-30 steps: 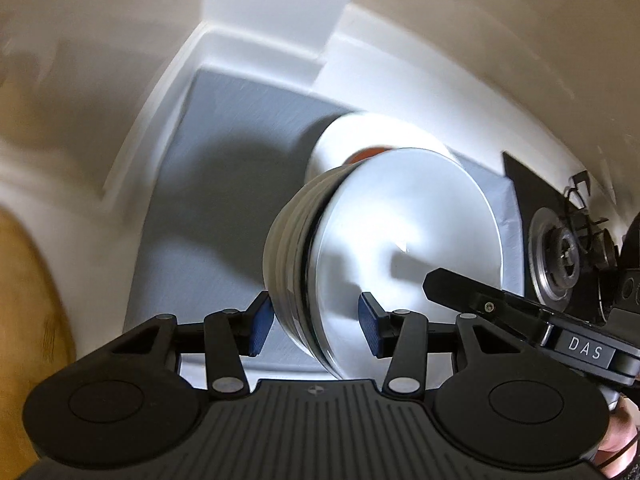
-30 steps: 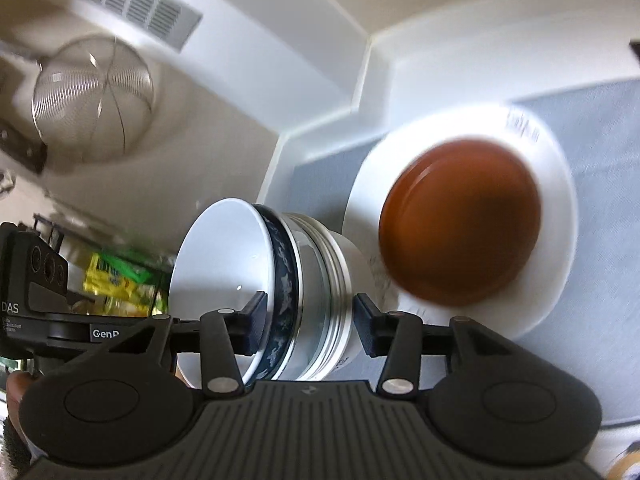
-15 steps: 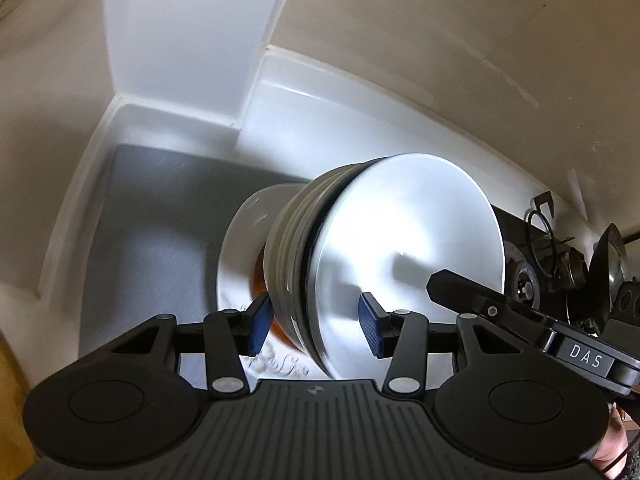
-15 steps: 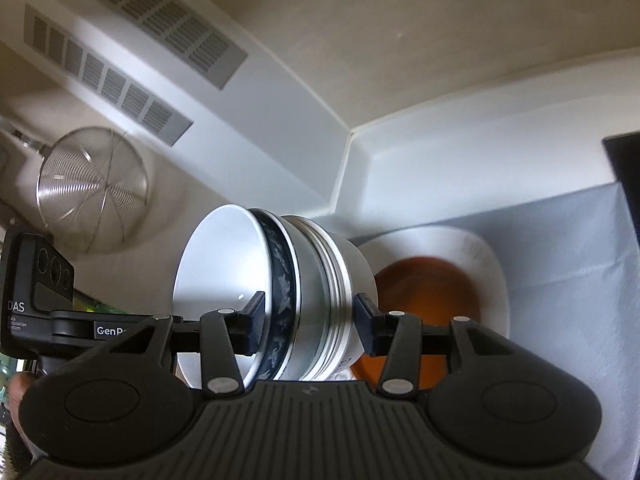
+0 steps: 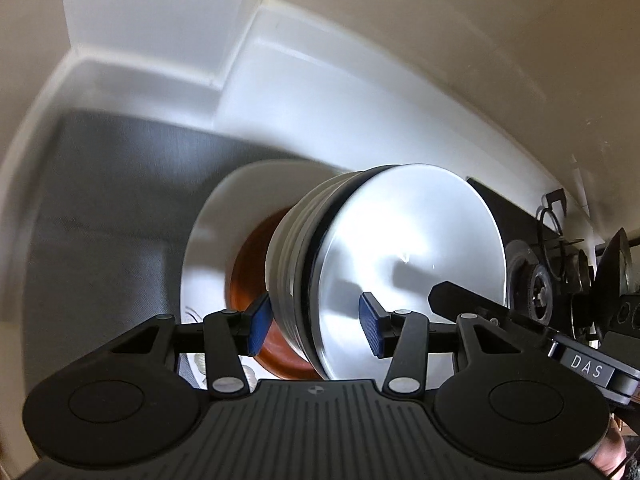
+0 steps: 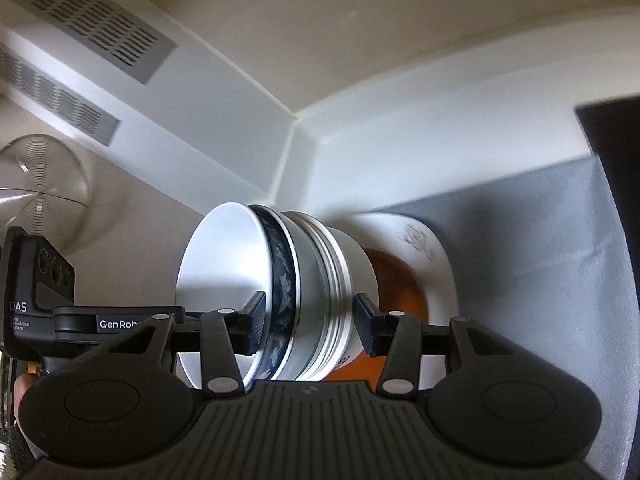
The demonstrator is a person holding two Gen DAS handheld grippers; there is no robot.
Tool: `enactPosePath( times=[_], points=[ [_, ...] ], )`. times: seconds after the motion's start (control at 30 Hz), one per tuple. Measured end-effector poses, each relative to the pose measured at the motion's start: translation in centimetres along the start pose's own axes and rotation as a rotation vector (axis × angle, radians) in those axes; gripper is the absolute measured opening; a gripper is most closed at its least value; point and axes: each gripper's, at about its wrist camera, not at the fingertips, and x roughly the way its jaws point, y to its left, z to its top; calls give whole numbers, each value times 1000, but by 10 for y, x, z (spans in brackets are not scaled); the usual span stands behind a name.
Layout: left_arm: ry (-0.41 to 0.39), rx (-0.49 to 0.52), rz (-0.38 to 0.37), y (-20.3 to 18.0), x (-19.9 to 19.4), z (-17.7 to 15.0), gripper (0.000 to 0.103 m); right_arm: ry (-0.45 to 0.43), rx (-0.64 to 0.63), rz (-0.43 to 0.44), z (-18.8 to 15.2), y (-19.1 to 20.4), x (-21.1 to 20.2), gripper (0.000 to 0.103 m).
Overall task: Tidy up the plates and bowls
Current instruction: 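Lift the bowl stack with both grippers and carry it over the orange plate, then lower the bowl stack onto the orange plate and open both grippers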
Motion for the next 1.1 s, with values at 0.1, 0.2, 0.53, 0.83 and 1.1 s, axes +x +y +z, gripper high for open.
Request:
enactPosePath(
  times=[0.1, 0.2, 0.53, 0.83, 1.1],
  points=[
    [10, -3, 7, 3, 11, 0, 50, 8, 21, -8, -3, -7, 8, 51],
    [15, 3, 13, 2, 18, 3, 50, 11, 35, -7, -6, -12, 14, 51],
    [-6, 38, 9, 3, 24, 0, 50, 8, 45, -5, -9, -19, 24, 54],
    [-51, 67, 3, 4, 26, -10, 51, -5, 52, -13, -16, -18, 25, 57],
    [-149, 131, 89, -10, -4, -40, 68, -103, 15, -75, -46, -2, -1, 68]
  ],
)
